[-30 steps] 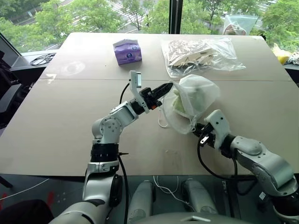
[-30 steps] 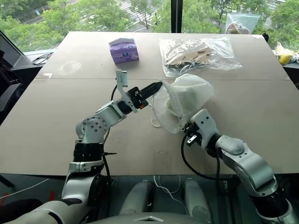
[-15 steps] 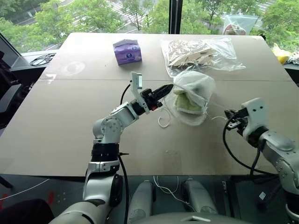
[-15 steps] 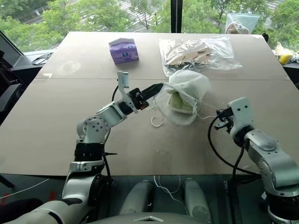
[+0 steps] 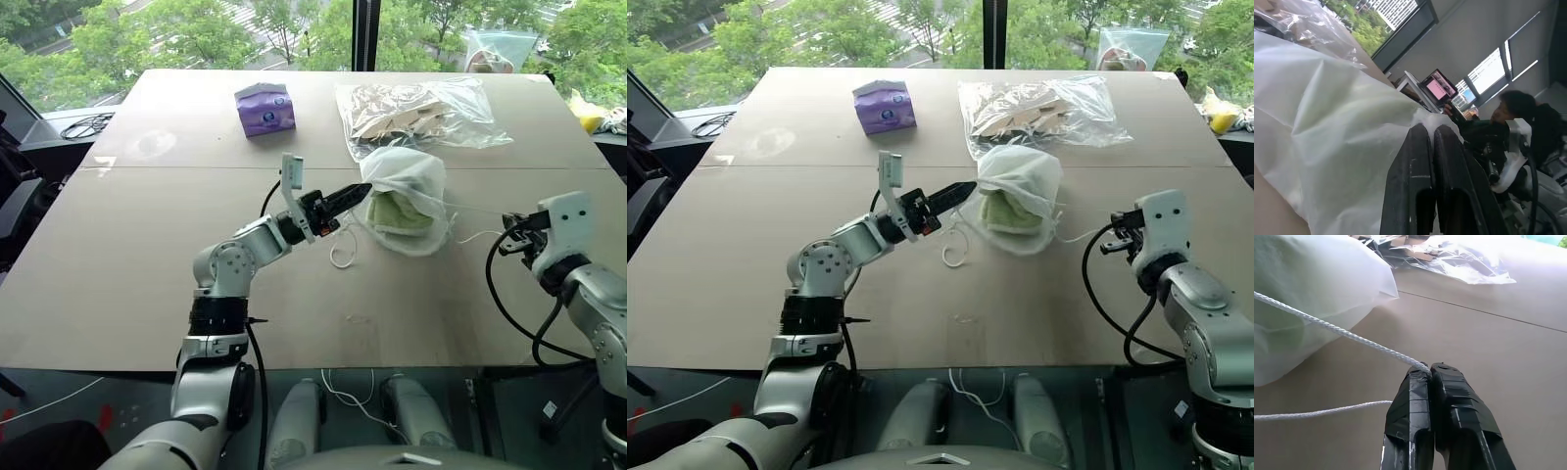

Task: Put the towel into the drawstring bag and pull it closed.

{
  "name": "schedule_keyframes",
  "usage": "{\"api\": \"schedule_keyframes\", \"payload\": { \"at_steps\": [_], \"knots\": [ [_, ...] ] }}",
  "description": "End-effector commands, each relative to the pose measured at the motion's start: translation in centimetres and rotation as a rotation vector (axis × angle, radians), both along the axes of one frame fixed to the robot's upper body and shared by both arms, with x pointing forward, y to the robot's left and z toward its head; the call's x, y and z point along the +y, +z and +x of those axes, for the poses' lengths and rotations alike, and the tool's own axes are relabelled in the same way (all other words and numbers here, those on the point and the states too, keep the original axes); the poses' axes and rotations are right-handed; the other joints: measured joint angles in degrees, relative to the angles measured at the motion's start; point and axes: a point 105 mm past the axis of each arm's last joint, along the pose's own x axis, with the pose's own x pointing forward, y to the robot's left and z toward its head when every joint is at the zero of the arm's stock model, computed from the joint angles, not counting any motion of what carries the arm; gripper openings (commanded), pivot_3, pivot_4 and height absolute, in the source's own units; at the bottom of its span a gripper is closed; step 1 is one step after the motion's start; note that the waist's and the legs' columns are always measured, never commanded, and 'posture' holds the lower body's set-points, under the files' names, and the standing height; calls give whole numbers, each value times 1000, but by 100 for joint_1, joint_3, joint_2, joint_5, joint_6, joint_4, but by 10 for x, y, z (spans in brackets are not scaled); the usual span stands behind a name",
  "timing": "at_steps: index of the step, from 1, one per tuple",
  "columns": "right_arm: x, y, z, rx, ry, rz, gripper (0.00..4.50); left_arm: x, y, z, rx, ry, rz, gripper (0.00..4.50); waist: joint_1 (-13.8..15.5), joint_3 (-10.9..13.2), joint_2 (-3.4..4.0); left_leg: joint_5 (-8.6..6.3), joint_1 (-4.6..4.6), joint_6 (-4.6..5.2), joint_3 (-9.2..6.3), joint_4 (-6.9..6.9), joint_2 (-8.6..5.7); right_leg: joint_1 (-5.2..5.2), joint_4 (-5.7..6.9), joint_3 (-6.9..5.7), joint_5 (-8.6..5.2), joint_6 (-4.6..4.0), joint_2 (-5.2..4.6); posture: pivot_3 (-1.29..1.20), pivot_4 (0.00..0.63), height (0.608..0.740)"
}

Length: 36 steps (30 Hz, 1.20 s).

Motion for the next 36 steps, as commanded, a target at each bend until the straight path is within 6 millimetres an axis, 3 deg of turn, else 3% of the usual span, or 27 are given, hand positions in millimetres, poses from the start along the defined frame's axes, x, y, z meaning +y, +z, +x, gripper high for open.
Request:
{"api": "schedule_keyframes", "payload": {
  "at_steps": [1,5,8,9,12,15,22,36],
  "knots": [
    [0,14,0,-56,-3,-13,0,22,25,-1,-141,6,28,1889,-12,-1,1,0,1,0,1,0,0,0,0,0,0,0,0,0,150,740],
    [0,13,1,-51,5,-15,0,48,33,-5,-177,-26,82,1889,-22,-1,4,0,7,0,1,0,5,-2,10,0,-4,3,6,0,150,740],
    [0,13,3,-49,8,-16,0,58,11,-9,-134,-51,210,1889,-10,-2,5,0,6,0,3,0,2,0,9,1,-6,7,0,0,150,740],
    [1,14,3,-50,9,-15,0,58,-5,-11,-119,-65,289,1889,-10,-2,5,0,5,0,4,0,0,0,6,1,-6,7,-1,0,150,740],
    [2,14,4,-52,12,-12,0,56,-37,-12,-114,-72,432,1889,7,-2,5,0,2,0,4,-2,0,-1,3,3,-2,-1,-3,0,150,740],
    [3,14,3,-49,14,-9,0,53,-55,-4,-152,-46,516,1889,24,-2,5,0,-1,0,2,-2,0,-2,2,1,3,-8,-2,0,150,740],
    [0,17,3,-49,12,-16,0,41,-72,17,-233,17,572,1889,19,-2,5,0,2,0,5,1,1,-2,4,1,3,-7,-2,0,150,740],
    [0,17,1,-55,-4,-12,0,17,-84,24,-268,-9,548,1889,11,-2,5,0,0,1,4,1,0,-1,5,1,4,-6,-2,0,150,740]
  ]
}}
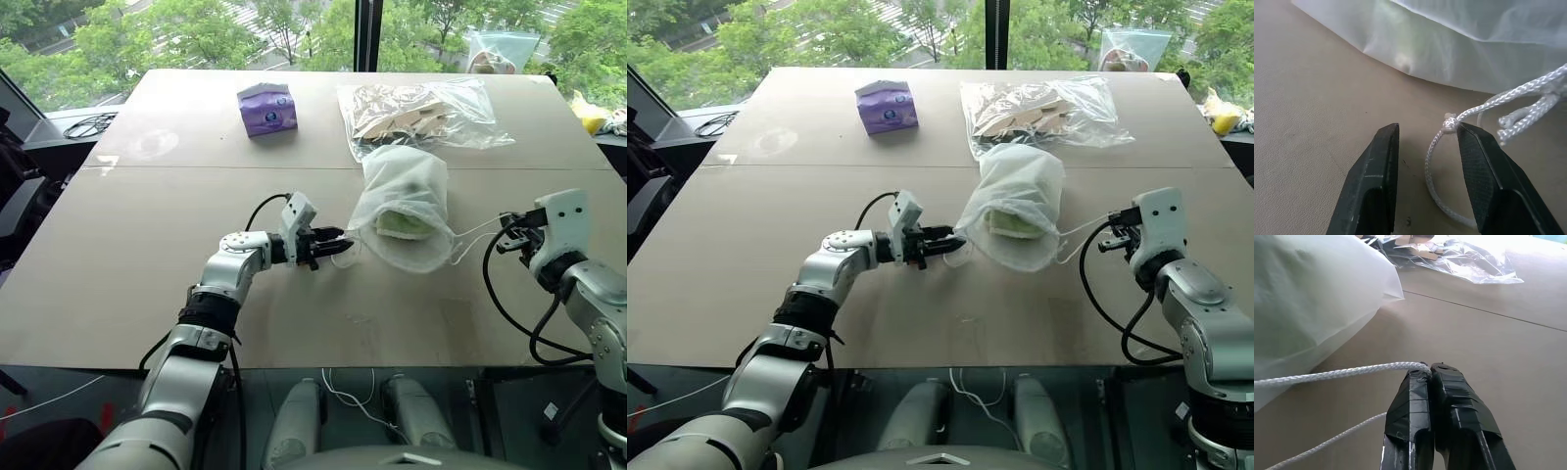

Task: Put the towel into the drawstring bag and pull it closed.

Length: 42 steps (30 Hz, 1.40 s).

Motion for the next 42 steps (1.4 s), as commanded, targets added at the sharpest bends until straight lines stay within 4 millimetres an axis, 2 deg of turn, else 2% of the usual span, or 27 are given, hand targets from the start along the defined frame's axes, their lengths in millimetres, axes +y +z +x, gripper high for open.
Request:
{"api": "schedule_keyframes", "payload": {
  "at_steps": [1,3,5,6,11,15,19,24,28,31,34,37,42],
  "knots": [
    [-2,16,-3,-65,-17,-12,0,-9,11,6,-49,18,-46,1651,2,0,0,0,0,0,0,0,0,0,0,0,1,-1,0,0,150,740],
    [-1,15,-3,-65,-20,-12,0,-14,11,1,-36,-1,-89,1084,0,0,0,0,-1,0,-1,0,0,0,0,0,1,-2,0,0,150,740],
    [-3,15,-3,-71,-38,-23,0,-13,9,4,-66,54,-110,144,-7,0,0,0,-1,0,-2,0,0,0,0,0,1,-2,0,0,150,740],
    [-4,15,-3,-74,-46,-28,0,-12,9,6,-84,84,-112,66,-16,-1,1,0,0,0,-1,0,0,0,1,0,1,-2,0,0,150,740],
    [-30,33,6,-179,-230,-51,0,21,24,36,-302,398,-86,66,-25,-1,1,0,6,0,-1,0,1,0,9,1,2,-1,1,0,150,740],
    [-53,55,10,-307,-410,-86,0,60,51,55,-514,670,-41,66,9,-1,1,1,13,0,2,4,-1,1,18,4,1,2,0,0,150,740],
    [-66,66,10,-393,-542,-91,0,84,74,62,-614,836,-66,66,29,-1,1,1,5,0,0,4,-3,0,17,3,5,-4,-1,0,150,740],
    [-81,80,4,-493,-696,-106,0,132,110,63,-750,1129,-54,66,28,-1,1,1,2,0,-1,0,-8,-1,13,3,5,-5,-8,0,150,740],
    [-93,84,0,-522,-779,-91,0,145,135,62,-816,1204,-65,66,22,-1,1,1,3,0,-4,0,-8,-2,16,0,6,-6,-7,0,150,740],
    [-102,82,-2,-517,-819,-51,0,154,146,64,-810,1248,-90,66,27,-1,1,1,3,0,-3,1,-9,-1,17,0,6,-6,-8,0,150,740],
    [-117,67,-5,-470,-904,121,0,177,142,68,-701,1375,-165,66,11,-1,1,1,3,0,-5,0,-9,-1,17,-1,6,-6,-7,0,150,740],
    [-131,54,-11,-436,-1000,244,0,203,122,67,-539,1541,-236,66,-27,-1,1,1,6,0,-5,0,-7,-1,22,-2,6,-6,-6,0,150,740],
    [-147,33,-25,-379,-1151,421,0,227,103,61,-425,1695,-259,66,-25,-1,1,1,8,0,-7,0,-8,-3,38,-2,5,-7,-6,0,150,740]
  ]
}}
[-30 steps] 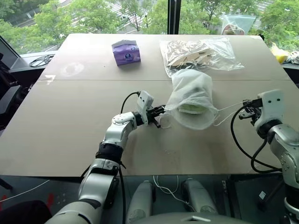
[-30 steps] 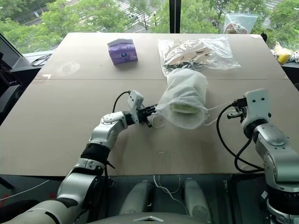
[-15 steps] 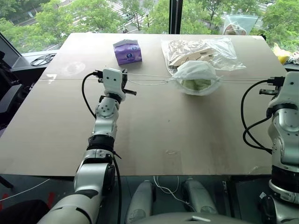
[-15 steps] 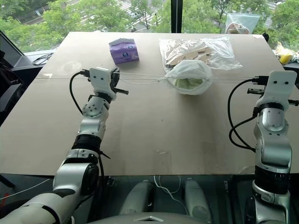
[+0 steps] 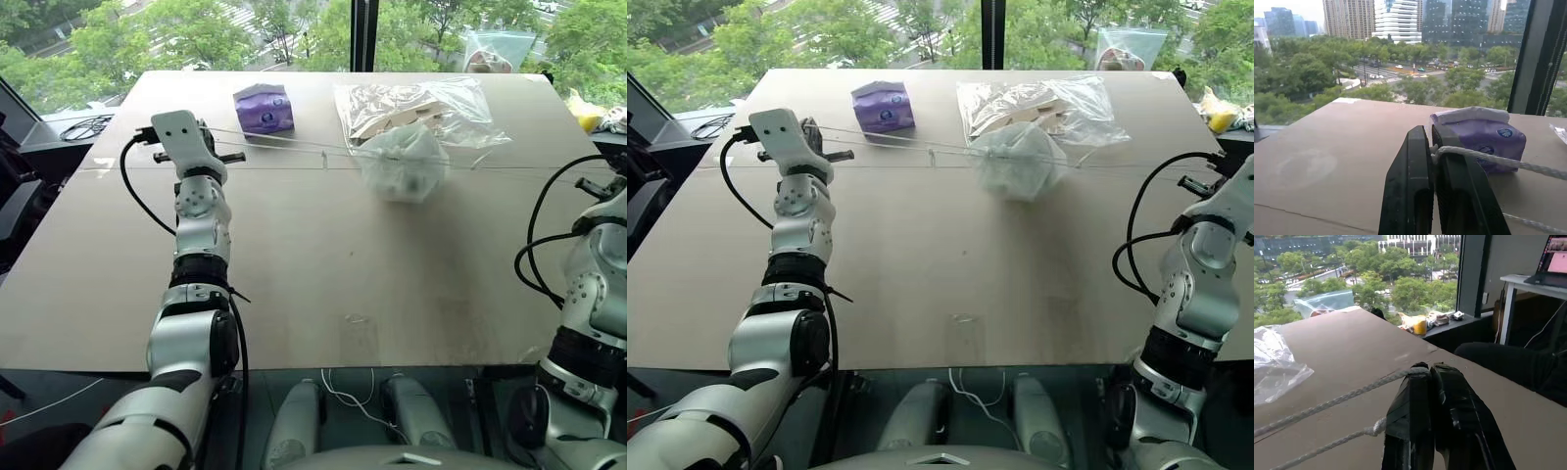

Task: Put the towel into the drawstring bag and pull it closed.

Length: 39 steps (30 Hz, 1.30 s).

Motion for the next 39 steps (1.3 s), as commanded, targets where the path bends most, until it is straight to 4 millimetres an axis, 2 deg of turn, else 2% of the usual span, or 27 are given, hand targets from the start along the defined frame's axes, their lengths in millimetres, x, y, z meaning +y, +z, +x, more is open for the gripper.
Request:
{"api": "schedule_keyframes", "payload": {
  "at_steps": [1,7,15,21,23,25,27,29,31,32,34,35,36,37,38,39],
  "knots": [
    [-48,-4,-40,-31,-268,107,0,51,1,-18,-21,205,-126,66,1,0,0,0,0,0,0,0,0,0,0,0,0,0,0,0,150,740],
    [-49,-20,-44,-51,-315,277,0,59,-6,-22,-11,268,-184,66,4,0,0,0,1,0,1,1,-1,-2,6,0,0,0,-1,0,150,740],
    [-55,-23,-55,-96,-415,370,0,79,-13,-33,27,404,-177,66,-6,0,0,0,2,0,1,0,-1,-2,9,0,0,-1,0,0,150,740],
    [-51,-24,-50,-104,-386,403,0,74,-12,-29,27,378,-167,66,-5,0,0,0,1,0,2,0,-1,-4,11,1,0,-1,0,0,150,740],
    [-38,-16,-27,-91,-203,369,0,54,-9,-16,22,252,-148,66,-5,0,0,0,1,0,2,0,-1,-4,11,1,0,-1,0,0,150,740],
    [-12,-5,-1,-60,49,294,0,23,-9,0,26,63,-140,66,2,0,1,0,-1,0,3,0,-2,-4,8,1,0,-1,0,0,150,740],
    [30,7,19,5,346,165,0,-24,-12,14,54,-179,-87,66,3,0,1,0,-4,0,4,1,-4,-4,4,1,0,-1,-1,0,150,740],
    [73,11,25,72,620,44,0,-63,-8,18,49,-364,-1,66,-8,0,2,0,-4,0,5,0,-4,-3,1,1,-1,-1,-1,0,150,740],
    [115,11,16,134,890,-102,0,-110,-4,14,43,-599,32,66,-7,0,2,0,-3,0,2,-3,-2,-3,1,1,-2,-2,1,0,150,740],
    [131,9,8,156,1003,-166,0,-136,-3,6,38,-758,43,66,-3,0,2,0,-5,0,-1,-3,-1,-4,1,0,-2,-2,3,0,150,740],
    [140,3,-1,193,1103,-222,0,-172,-11,-17,65,-1016,168,66,-19,0,2,0,-10,0,-4,-5,-1,-4,-6,-3,-3,-2,3,0,150,740],
    [139,0,-3,208,1121,-233,0,-181,-19,-28,86,-1090,259,66,-44,0,2,0,-12,0,-2,-7,0,-3,-16,-2,-3,-2,2,0,150,740],
    [135,-4,-4,238,1130,-255,0,-181,-28,-34,119,-1117,346,66,-69,0,2,0,-11,1,3,-9,1,-3,-24,3,-2,-1,2,0,150,740],
    [131,-7,-5,262,1133,-283,658,-176,-36,-34,161,-1106,416,0,-95,0,2,0,-9,1,9,-12,1,-3,-27,8,-2,-2,2,0,150,740],
    [126,-10,-6,292,1138,-305,932,-170,-43,-35,189,-1106,464,0,-108,0,2,0,-9,1,11,-12,1,-4,-28,10,-2,-1,1,0,150,740],
    [122,-12,-8,313,1147,-327,1355,-164,-43,-38,191,-1125,453,323,-123,0,2,0,-6,1,12,-12,2,-4,-27,10,-2,-1,2,0,150,740]
  ]
}}
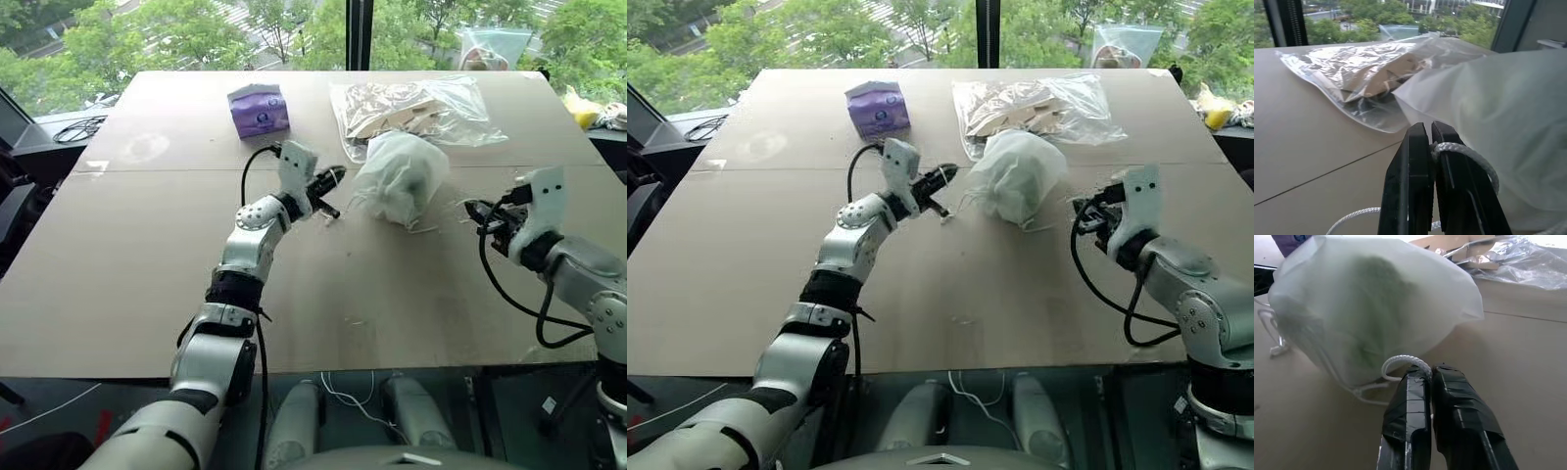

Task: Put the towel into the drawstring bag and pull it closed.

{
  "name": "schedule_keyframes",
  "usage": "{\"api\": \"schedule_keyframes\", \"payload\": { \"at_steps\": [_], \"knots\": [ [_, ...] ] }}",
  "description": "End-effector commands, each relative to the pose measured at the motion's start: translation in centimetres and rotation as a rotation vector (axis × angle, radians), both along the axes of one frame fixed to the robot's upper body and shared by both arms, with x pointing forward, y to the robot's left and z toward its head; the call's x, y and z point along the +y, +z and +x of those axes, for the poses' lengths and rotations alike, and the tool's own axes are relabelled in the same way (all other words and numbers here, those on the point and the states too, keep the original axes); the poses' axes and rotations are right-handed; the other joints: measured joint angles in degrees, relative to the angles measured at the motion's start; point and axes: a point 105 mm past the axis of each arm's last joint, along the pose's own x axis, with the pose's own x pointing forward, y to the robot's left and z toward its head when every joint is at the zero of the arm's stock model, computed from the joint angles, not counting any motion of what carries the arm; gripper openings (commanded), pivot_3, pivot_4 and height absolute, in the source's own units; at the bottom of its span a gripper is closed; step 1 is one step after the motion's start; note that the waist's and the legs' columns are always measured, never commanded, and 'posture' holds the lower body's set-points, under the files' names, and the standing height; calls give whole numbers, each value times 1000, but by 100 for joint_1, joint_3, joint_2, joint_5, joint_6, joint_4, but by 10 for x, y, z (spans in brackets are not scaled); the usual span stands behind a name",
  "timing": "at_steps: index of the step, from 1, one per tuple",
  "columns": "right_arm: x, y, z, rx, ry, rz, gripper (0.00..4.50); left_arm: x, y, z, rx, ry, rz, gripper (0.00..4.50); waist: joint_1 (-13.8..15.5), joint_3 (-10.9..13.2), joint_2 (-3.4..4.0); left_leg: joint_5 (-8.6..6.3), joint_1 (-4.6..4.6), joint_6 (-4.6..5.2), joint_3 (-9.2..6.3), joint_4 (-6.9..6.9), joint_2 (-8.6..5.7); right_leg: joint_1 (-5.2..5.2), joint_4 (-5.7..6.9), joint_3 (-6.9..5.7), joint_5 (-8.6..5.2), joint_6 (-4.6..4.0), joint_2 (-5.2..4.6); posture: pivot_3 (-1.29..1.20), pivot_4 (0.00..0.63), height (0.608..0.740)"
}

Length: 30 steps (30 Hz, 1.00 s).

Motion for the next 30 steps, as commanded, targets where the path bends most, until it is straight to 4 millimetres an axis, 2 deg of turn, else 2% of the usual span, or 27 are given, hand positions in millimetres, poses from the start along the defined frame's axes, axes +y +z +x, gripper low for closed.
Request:
{"api": "schedule_keyframes", "payload": {
  "at_steps": [1,3,6,7,8,12,16,21,24,28,30],
  "knots": [
    [-13,10,-4,-47,42,-85,1874,23,1,-6,-18,-35,74,711,-16,0,0,0,1,0,-1,0,3,0,0,0,0,0,4,0,150,740],
    [-19,9,-6,-44,47,-92,2583,34,2,-9,13,-54,64,1310,4,1,-1,0,3,0,-5,2,10,0,4,-4,-2,5,11,0,150,740],
    [-28,2,-16,-13,97,-120,3969,52,-6,-20,73,-116,109,2637,32,1,-1,1,7,0,-5,12,11,2,15,-5,-13,23,12,0,150,740],
    [-30,-3,-20,10,127,-143,4042,58,-9,-25,82,-143,140,3170,49,1,-1,1,7,0,-5,13,11,2,15,-5,-14,24,11,0,150,740],
    [-31,-7,-24,29,155,-161,4042,64,-11,-28,89,-158,163,3494,57,0,0,1,5,0,-2,14,10,1,14,-4,-14,24,9,0,150,740],
    [-38,-18,-41,81,260,-207,4042,88,-20,-41,134,-178,217,3494,102,1,0,0,0,1,0,8,10,0,2,-4,-10,16,7,0,150,740],
    [-50,-19,-44,51,307,-282,4042,108,-32,-45,158,-116,241,3494,126,1,-1,0,-1,1,1,14,10,1,0,-4,-13,24,5,0,150,740],
    [-64,-6,-42,-93,297,-193,4042,104,-46,-66,171,-136,217,3494,121,0,-2,0,8,1,3,17,13,9,1,-4,-13,24,5,0,150,740],
    [-75,-14,-49,-97,285,-177,4042,100,-50,-78,186,-129,168,3494,130,0,-1,0,9,0,3,15,13,9,2,-5,-11,21,4,0,150,740],
    [-76,-30,-61,-90,323,-136,4042,90,-46,-94,214,-117,64,3494,137,0,-1,0,13,0,1,14,13,15,1,-5,-11,19,3,0,150,740],
    [-76,-35,-62,-101,325,-120,4042,87,-50,-101,214,-123,92,3494,134,0,-1,0,20,0,4,15,14,19,2,-3,-14,24,3,0,150,740]
  ]
}}
